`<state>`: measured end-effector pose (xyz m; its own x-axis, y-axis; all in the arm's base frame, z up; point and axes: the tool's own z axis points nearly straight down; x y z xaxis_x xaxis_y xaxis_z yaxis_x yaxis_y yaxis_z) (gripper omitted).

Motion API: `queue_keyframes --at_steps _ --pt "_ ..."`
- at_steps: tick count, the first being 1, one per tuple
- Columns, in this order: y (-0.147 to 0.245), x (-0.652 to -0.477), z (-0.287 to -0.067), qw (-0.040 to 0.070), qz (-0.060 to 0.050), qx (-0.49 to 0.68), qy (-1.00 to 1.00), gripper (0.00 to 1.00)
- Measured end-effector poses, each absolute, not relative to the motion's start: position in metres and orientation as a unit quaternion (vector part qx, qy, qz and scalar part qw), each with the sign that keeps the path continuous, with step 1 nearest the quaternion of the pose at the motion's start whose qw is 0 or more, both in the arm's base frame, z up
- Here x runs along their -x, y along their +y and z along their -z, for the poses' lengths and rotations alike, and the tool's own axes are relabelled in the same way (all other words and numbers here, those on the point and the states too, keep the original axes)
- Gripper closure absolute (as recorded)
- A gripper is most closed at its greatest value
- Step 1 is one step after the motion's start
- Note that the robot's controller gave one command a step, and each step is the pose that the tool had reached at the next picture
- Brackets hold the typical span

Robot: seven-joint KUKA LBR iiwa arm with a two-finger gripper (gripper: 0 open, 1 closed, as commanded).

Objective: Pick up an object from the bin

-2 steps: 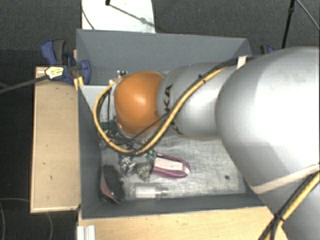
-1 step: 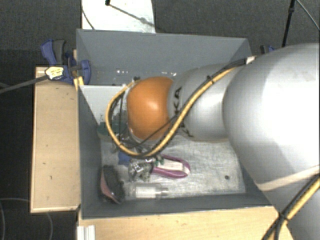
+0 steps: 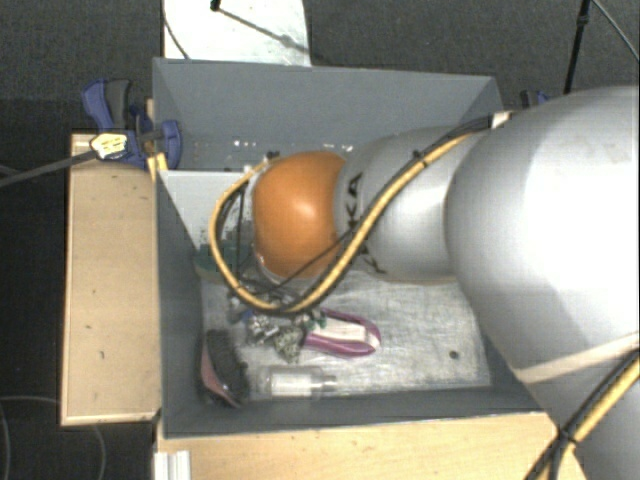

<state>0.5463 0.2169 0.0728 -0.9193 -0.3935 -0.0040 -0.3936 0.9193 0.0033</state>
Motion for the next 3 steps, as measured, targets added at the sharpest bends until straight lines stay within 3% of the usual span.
queue_keyframes --at_steps 1,3 --pt "0.215 -0.546 -0.071 0.000 -0.001 0.199 0.980 0.00" --pt "0.179 -0.565 -0.072 0.004 -0.001 0.409 0.912 0.00"
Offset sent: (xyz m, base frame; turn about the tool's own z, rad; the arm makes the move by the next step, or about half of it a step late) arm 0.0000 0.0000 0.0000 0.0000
